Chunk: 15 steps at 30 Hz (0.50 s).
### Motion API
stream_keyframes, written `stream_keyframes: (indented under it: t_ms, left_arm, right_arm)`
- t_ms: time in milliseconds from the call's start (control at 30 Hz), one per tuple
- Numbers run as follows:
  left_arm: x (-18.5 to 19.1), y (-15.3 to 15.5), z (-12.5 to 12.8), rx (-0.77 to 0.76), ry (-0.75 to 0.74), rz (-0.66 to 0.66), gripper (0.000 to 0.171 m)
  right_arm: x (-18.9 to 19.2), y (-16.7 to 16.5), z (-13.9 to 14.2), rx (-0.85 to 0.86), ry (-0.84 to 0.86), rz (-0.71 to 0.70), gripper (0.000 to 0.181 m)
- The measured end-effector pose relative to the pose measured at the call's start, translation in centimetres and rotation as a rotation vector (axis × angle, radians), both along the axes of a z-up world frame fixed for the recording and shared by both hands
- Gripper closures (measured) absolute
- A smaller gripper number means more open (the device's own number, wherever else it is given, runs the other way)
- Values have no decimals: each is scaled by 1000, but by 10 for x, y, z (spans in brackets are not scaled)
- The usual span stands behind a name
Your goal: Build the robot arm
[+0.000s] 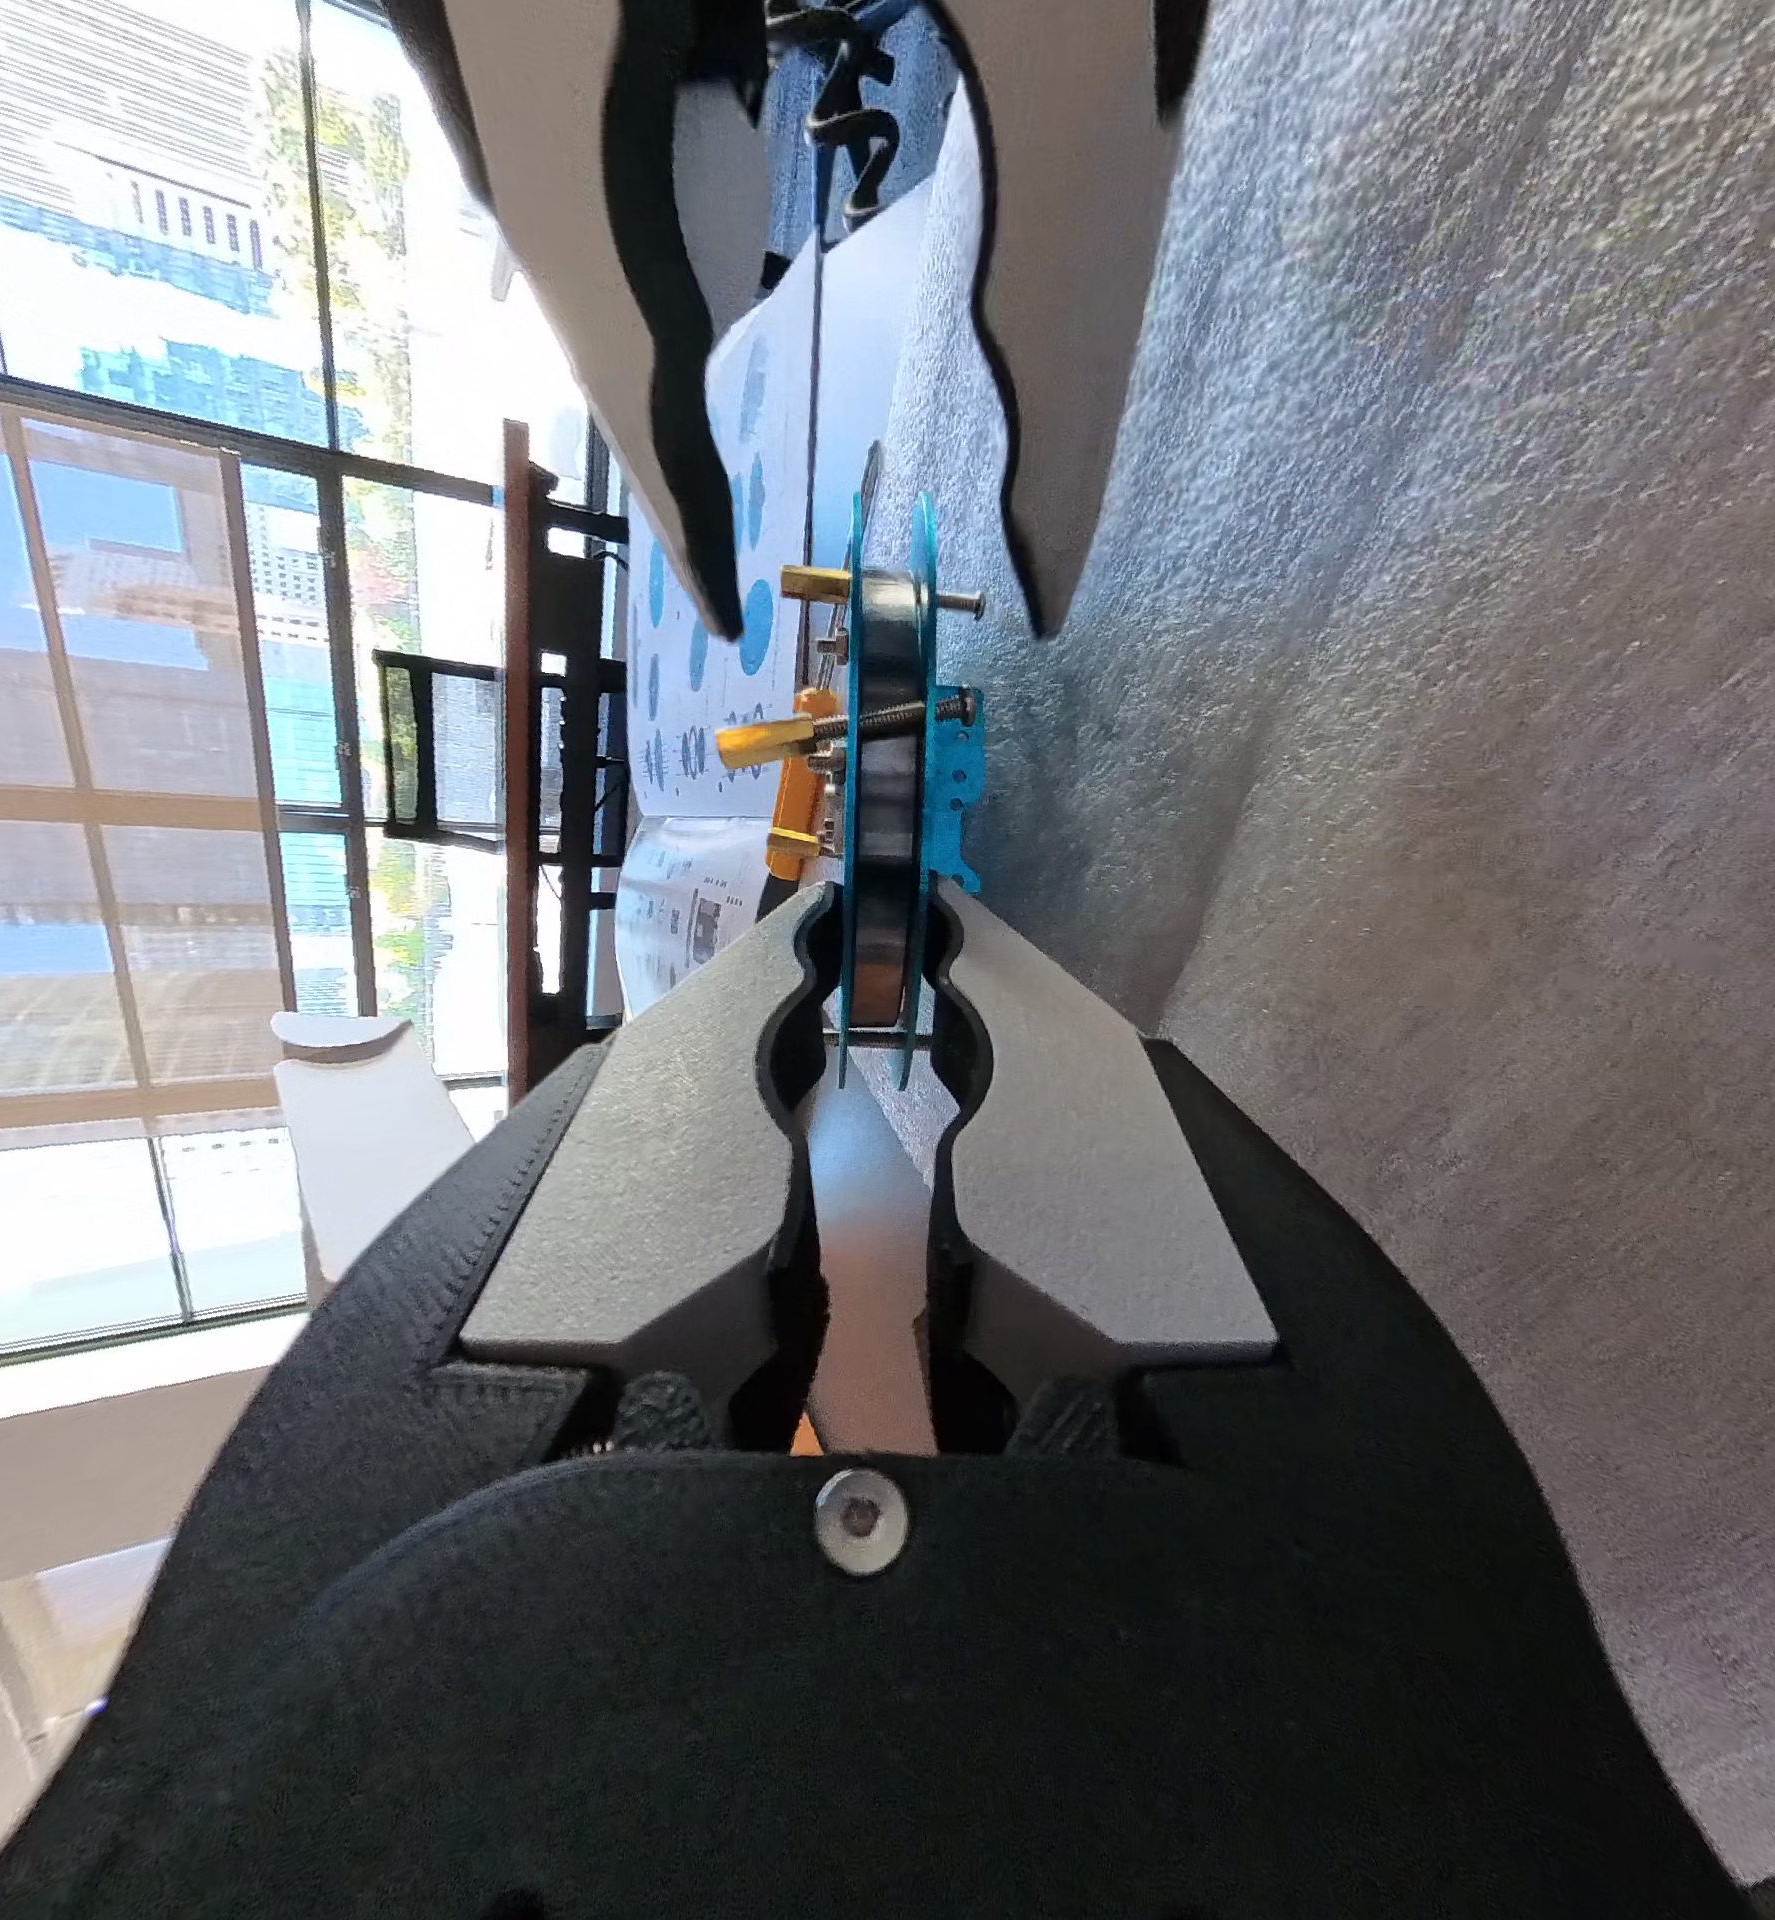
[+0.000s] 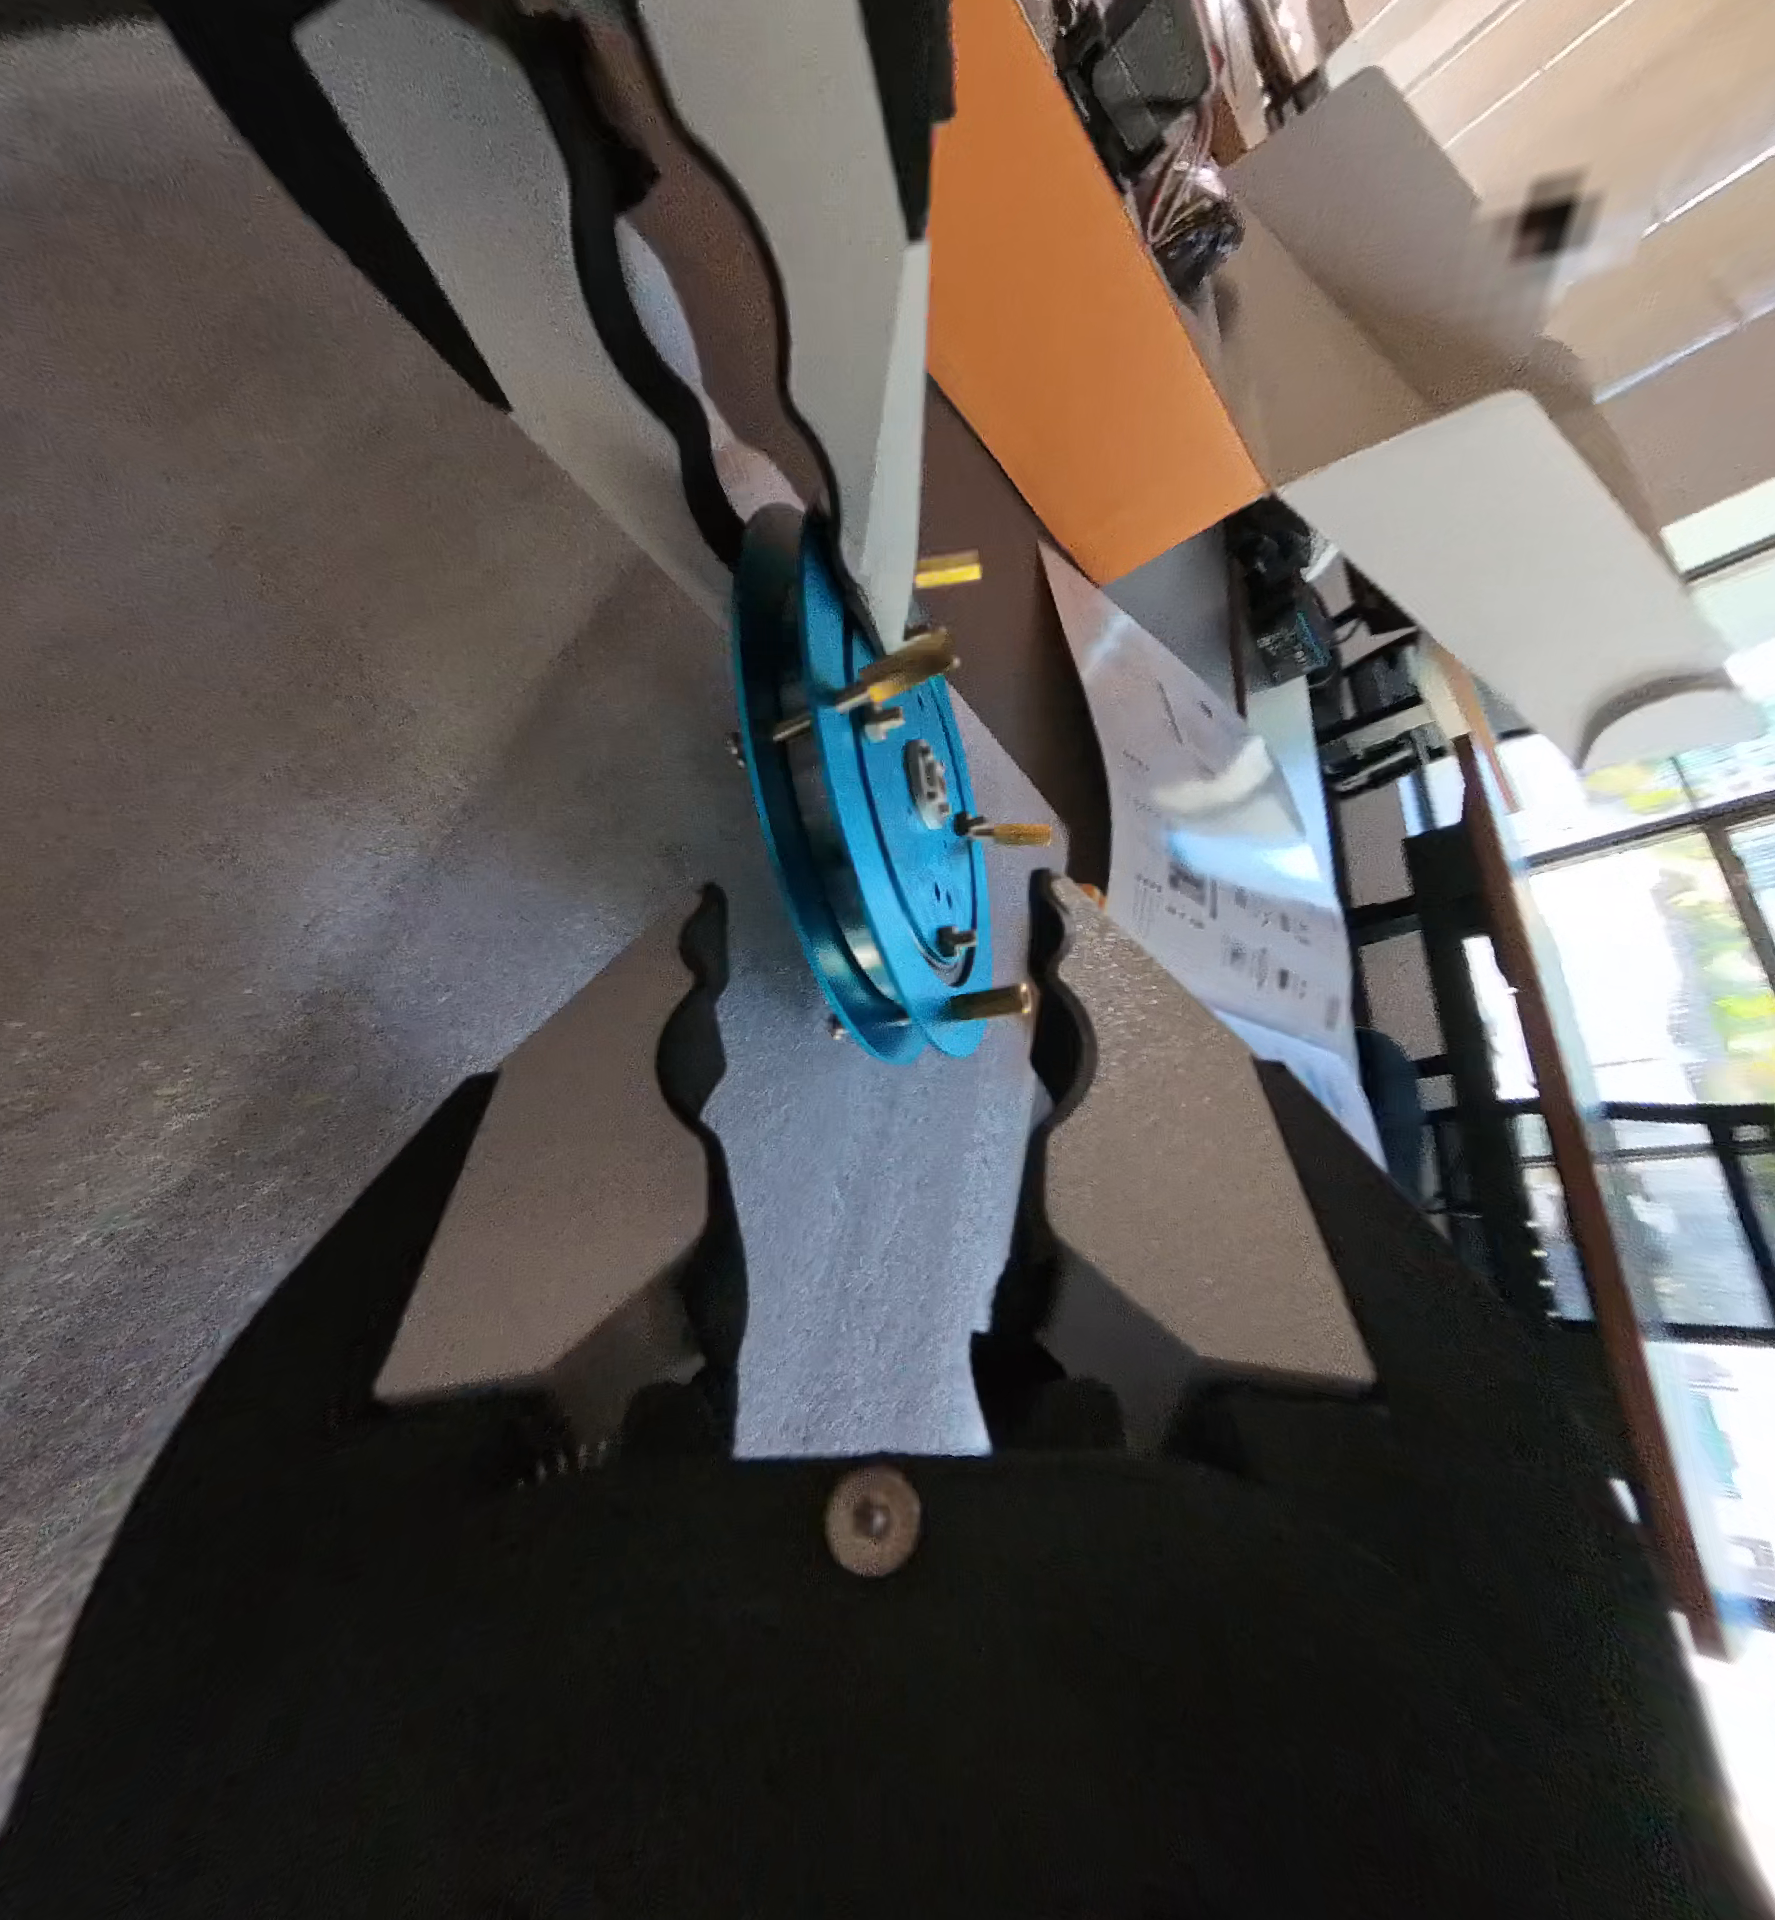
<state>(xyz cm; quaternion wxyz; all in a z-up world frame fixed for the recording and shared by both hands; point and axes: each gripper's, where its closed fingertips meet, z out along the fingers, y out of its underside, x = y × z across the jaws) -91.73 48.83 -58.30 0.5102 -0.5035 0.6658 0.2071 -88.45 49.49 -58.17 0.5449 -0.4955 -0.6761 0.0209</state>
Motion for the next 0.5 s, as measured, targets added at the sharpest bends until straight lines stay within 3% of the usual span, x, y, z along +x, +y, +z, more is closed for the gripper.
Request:
stream_keyframes:
  t_ms: [133,167,500]
  left_arm:
    - [0,2,5,-64,-42,6,159]
    - [-1,2,7,-83,-55,8,159]
    - [-10,8,7,-97,-78,-45,156]
  right_arm:
    - [-14,14,-15,109,-127,-7,141]
    - [-15,19,-11,152,-121,-31,153]
    - [-20,21,-5,166,-193,-27,165]
